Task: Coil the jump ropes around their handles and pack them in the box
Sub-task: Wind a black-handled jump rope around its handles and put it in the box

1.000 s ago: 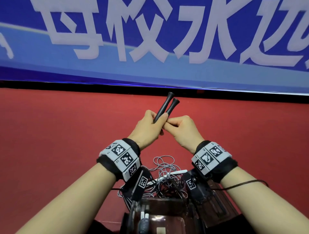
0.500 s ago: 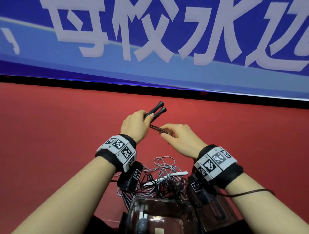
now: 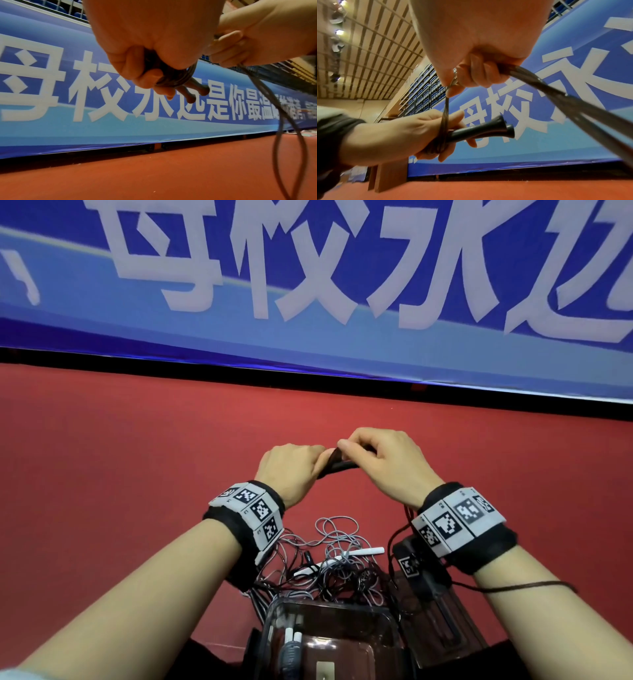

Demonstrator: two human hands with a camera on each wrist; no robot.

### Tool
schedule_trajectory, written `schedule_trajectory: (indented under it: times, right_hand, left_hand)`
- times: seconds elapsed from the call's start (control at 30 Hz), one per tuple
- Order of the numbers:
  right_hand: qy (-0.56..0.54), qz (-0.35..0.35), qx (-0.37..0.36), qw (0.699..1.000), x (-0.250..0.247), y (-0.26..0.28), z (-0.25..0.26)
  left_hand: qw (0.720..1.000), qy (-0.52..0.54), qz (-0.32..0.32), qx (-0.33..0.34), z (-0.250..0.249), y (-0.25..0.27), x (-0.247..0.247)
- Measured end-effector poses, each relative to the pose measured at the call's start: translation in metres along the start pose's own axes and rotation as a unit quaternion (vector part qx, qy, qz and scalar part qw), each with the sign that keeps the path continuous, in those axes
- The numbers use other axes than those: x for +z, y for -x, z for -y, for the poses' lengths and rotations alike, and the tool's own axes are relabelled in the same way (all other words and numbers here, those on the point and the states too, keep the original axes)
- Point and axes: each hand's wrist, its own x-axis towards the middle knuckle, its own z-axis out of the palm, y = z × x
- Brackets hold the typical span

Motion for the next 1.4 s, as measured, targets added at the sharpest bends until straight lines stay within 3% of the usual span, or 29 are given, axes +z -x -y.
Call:
schedule_trajectory:
  times: [0.23,0.43,0.53,0.7,0.8,0.9,0.93,1.1,1.23,1.3,1.4]
  right_hand:
    - [-0.083,-0.013,0.033,0.996,-0.008,-0.008,-0.024]
    - [-0.079,0.012,0.053,0.995,-0.005,-0.007,-0.027]
    - [-0.149,0.036,0.096,0.983,-0.013,-0.009,-0.033]
    - [-0.323,0.118,0.145,0.928,-0.022,-0.005,-0.04]
    - [-0.436,0.136,0.179,0.871,-0.023,-0.003,-0.04]
    - [-0.507,0.127,0.259,0.812,-0.016,-0.005,-0.041]
    - [-0.496,0.131,0.273,0.814,-0.011,-0.005,-0.04]
    - [-0.348,0.197,0.231,0.887,0.011,0.002,-0.024]
    - [-0.318,0.115,0.218,0.916,0.011,0.0,-0.019]
    - [-0.269,0.078,0.193,0.94,0.013,0.002,-0.016]
    - [-0.195,0.037,0.124,0.972,0.017,0.008,-0.007]
  left_hand:
    - [0.989,0.145,0.013,0.03,-0.016,0.005,-0.007]
    - [0.983,0.133,0.033,0.124,-0.019,0.012,-0.009]
    - [0.978,0.137,0.002,0.155,-0.021,0.014,-0.014]
    - [0.966,0.19,-0.036,0.17,-0.025,0.019,-0.017]
    - [0.952,0.254,-0.042,0.164,-0.032,0.022,-0.022]
    - [0.927,0.343,-0.073,0.131,-0.034,0.02,-0.029]
    - [0.919,0.366,-0.091,0.116,-0.033,0.018,-0.032]
    - [0.897,0.423,-0.123,0.031,-0.024,0.006,-0.033]
    - [0.905,0.41,-0.104,-0.039,-0.012,-0.002,-0.031]
    - [0.866,0.484,-0.078,-0.096,-0.012,-0.007,-0.029]
    - [0.754,0.631,-0.029,-0.177,-0.013,-0.012,-0.028]
